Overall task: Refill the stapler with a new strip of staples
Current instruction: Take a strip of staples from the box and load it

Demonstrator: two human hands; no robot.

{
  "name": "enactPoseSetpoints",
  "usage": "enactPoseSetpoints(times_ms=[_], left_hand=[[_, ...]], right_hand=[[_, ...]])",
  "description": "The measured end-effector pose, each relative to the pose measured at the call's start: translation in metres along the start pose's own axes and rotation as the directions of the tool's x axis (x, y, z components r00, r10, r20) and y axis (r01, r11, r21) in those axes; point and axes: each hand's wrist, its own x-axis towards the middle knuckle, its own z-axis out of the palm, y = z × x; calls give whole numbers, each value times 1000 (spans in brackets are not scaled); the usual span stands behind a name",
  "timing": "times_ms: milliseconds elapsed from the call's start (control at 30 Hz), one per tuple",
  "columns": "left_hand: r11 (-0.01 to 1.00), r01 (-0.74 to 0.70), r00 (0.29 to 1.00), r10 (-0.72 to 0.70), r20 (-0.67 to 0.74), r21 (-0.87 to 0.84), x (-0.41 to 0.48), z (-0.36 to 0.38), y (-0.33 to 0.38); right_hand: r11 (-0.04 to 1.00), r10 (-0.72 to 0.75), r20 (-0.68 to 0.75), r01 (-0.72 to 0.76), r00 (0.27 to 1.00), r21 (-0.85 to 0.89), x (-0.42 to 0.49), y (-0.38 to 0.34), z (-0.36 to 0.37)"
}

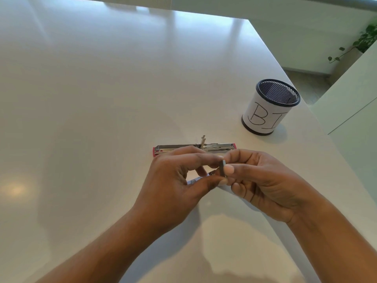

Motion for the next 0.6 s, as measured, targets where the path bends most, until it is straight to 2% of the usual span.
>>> enactPoseSetpoints(times_ms=[167,367,600], left_hand=[[1000,-2,1000,2,0,11,0,0,-1],[993,-41,997,48,-63,109,1,-4,0],[990,124,989,-118,-91,67,2,-5,-7]], right_hand=[[998,13,0,-13,1000,56,-1,1,1],[964,-141,-126,107,982,-244,-3,0,3],[840,-268,-193,131,944,-526,-2,-2,3]])
